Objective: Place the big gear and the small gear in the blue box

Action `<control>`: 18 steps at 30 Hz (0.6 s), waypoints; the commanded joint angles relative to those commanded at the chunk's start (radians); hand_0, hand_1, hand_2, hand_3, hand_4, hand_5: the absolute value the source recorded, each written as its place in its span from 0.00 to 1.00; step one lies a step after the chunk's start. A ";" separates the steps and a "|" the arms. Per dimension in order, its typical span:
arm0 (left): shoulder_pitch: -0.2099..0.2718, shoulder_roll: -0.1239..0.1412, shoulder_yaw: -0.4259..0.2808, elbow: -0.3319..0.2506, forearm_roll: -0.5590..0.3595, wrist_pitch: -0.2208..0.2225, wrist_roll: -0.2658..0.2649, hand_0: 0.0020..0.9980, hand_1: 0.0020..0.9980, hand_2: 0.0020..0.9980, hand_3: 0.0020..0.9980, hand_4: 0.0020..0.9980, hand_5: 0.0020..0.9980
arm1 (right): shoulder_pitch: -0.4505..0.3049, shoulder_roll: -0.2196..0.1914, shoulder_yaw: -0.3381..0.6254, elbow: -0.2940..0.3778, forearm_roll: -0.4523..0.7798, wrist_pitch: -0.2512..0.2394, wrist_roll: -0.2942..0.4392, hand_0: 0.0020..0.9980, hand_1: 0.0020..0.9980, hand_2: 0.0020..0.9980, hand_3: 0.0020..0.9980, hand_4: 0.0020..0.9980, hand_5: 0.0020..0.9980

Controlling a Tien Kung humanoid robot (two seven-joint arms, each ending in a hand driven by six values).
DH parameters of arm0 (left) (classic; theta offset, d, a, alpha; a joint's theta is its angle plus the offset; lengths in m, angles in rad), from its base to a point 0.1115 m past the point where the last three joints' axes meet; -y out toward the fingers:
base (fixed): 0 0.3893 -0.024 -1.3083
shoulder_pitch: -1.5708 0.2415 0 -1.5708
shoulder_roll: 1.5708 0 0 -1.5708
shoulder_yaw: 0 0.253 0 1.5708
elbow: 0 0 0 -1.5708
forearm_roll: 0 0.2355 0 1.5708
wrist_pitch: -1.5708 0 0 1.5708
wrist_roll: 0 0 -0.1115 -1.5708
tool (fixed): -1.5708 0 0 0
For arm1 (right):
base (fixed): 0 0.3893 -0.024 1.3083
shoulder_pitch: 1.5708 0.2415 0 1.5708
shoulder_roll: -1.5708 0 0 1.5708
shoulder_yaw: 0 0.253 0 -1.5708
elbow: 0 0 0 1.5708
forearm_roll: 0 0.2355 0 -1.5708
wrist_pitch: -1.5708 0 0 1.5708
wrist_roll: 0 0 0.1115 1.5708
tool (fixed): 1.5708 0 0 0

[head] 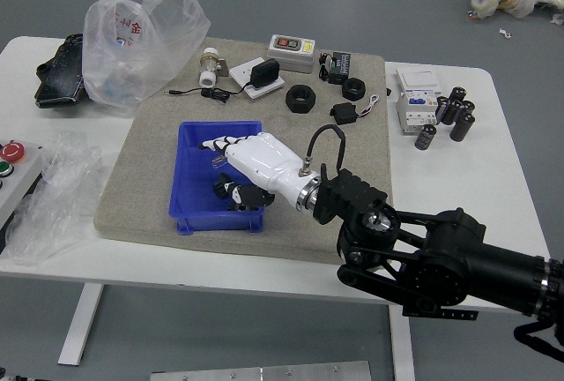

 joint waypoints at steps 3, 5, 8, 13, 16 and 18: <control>0.000 0.000 0.002 0.000 -0.004 0.001 -0.001 0.59 0.50 0.53 0.64 0.65 0.20 | -0.032 -0.041 0.076 0.041 0.035 -0.020 0.013 0.43 0.69 0.83 0.86 0.38 0.13; -0.001 0.001 0.003 0.000 -0.004 0.001 -0.001 0.59 0.50 0.53 0.64 0.65 0.20 | -0.063 -0.070 0.133 0.066 0.074 -0.039 0.039 0.43 0.69 0.83 0.86 0.38 0.13; -0.001 0.003 0.006 0.000 -0.008 0.001 -0.002 0.59 0.50 0.53 0.64 0.65 0.20 | -0.120 -0.108 0.225 0.088 0.154 -0.064 0.098 0.43 0.69 0.83 0.86 0.38 0.13; 0.000 0.008 0.005 0.001 -0.005 0.000 0.000 0.59 0.50 0.53 0.64 0.65 0.20 | -0.230 -0.143 0.383 0.087 0.342 -0.049 0.225 0.46 0.69 0.77 0.76 0.48 0.19; 0.000 0.009 0.002 0.001 0.000 -0.003 0.003 0.59 0.47 0.52 0.64 0.65 0.20 | -0.293 -0.156 0.464 0.097 0.447 -0.021 0.293 0.47 0.69 0.76 0.75 0.51 0.21; -0.001 0.009 0.003 0.001 0.002 -0.005 0.003 0.59 0.47 0.52 0.64 0.65 0.20 | -0.343 -0.167 0.523 0.107 0.528 0.004 0.342 0.47 0.69 0.76 0.75 0.51 0.21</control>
